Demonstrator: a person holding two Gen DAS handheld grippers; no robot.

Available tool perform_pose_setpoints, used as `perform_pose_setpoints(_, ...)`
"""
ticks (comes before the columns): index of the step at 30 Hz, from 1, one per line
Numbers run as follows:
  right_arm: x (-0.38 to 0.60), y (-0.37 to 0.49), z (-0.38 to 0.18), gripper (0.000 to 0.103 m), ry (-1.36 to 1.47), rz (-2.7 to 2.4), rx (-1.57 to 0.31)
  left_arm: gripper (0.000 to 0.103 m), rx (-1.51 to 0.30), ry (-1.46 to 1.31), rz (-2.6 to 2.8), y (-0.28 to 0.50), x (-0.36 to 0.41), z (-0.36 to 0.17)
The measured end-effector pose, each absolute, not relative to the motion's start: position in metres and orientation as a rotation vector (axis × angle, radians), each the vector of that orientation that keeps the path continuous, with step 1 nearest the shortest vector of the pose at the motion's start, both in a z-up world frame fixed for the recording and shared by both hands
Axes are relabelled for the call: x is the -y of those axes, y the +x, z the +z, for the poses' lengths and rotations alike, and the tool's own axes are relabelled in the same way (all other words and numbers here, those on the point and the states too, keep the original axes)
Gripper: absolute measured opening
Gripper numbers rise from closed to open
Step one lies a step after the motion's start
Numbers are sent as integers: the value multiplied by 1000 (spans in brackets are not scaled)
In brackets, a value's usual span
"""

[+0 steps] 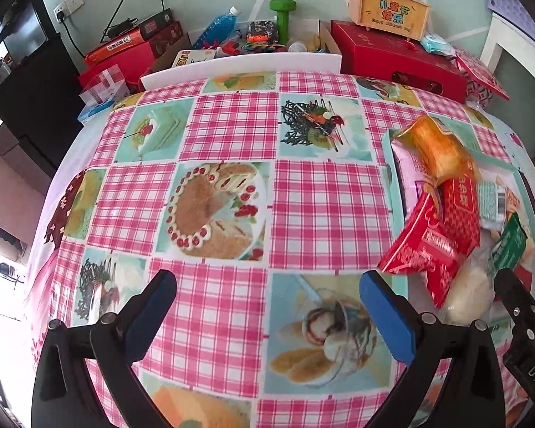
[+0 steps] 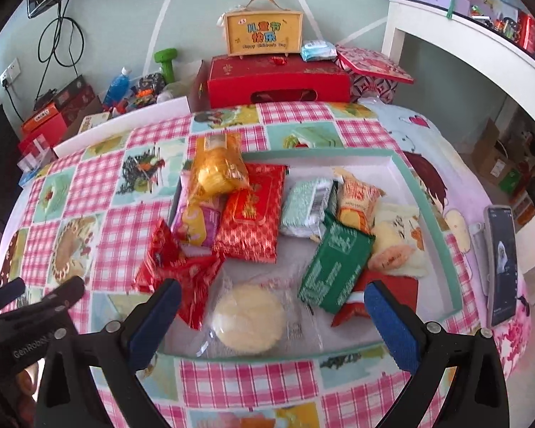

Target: Organize snacks

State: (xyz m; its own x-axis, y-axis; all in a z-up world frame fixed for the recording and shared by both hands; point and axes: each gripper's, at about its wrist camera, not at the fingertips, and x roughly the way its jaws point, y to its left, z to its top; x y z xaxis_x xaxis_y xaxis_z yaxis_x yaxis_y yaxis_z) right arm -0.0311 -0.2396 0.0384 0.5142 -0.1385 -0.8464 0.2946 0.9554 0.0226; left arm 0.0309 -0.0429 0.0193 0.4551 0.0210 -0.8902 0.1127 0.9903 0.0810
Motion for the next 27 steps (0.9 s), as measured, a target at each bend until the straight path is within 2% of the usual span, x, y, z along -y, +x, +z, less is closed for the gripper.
perform_pose_setpoints(27, 226, -57, 22, 103, 149, -213, -1051, 102, -1133, 108, -53, 0, 19, 2)
